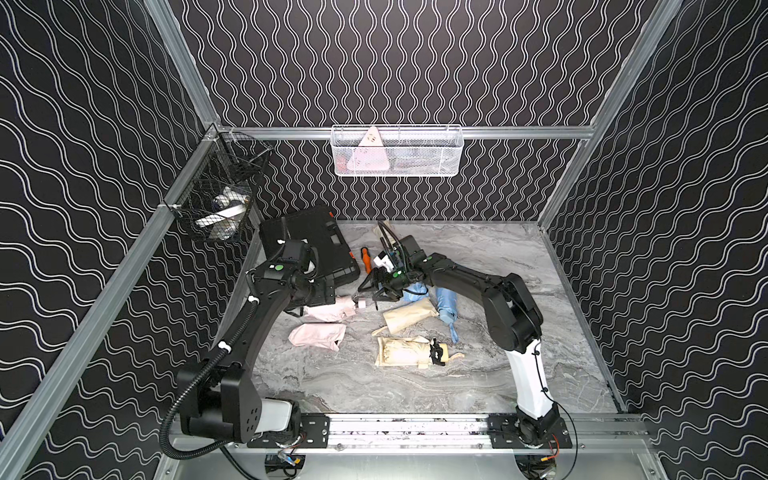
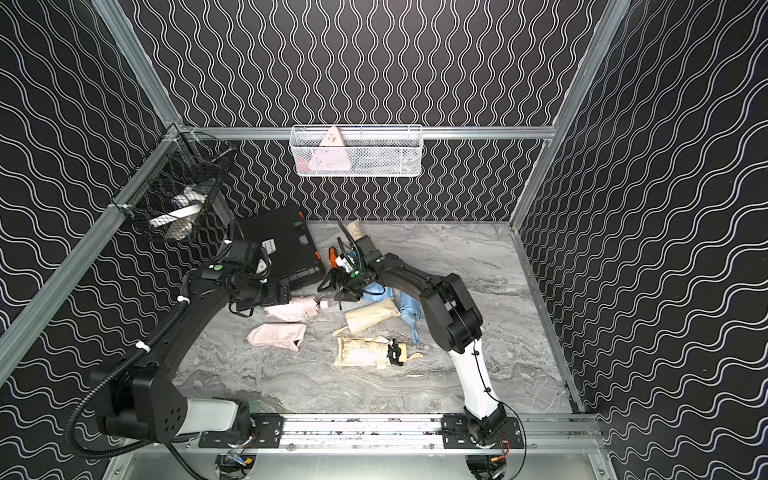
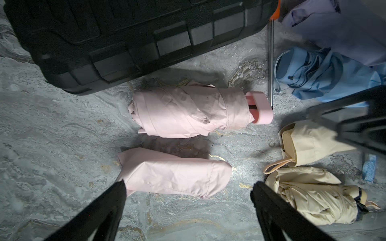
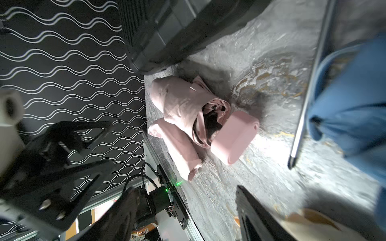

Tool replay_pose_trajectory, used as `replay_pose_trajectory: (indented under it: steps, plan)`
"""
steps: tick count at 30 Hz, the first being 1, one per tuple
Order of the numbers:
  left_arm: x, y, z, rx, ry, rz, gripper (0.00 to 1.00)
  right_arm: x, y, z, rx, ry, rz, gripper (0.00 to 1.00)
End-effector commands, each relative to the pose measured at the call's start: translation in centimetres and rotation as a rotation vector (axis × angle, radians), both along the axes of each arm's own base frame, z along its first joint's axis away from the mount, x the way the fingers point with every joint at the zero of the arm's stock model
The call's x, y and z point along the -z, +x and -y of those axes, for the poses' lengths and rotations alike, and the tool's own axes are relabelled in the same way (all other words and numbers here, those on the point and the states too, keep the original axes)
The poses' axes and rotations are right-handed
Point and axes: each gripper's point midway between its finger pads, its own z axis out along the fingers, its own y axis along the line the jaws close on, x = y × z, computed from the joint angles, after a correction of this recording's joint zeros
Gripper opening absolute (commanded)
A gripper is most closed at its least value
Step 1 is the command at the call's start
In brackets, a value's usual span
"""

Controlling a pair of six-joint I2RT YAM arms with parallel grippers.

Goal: Take umbrellas out of sleeves
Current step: Place the umbrella at the center of the board.

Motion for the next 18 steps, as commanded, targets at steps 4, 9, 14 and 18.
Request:
replay_pose_trajectory:
  steps: [4, 9, 14, 18]
  plan:
    - [1.0, -0.7, 3.1, 0.041, -0.178, -0.015, 0.97, -3.9, 1.6, 8.6, 0.158, -0.128, 0.072, 0.77]
    - [1.3, -1.6, 7.1, 0.106, -0.405, -0.031, 0.96, -3.9, 1.6, 18.6, 0.3, -0.396, 0.084, 0.81]
    - [2.0, -3.3, 12.9, 0.223, -0.492, -0.064, 0.95, -2.1, 0.0, 24.1, 0.326, -0.603, 0.086, 0.86]
    - [2.5, -4.7, 16.7, 0.296, -0.538, -0.092, 0.95, 0.3, -0.7, 25.2, 0.308, -0.678, 0.044, 0.87]
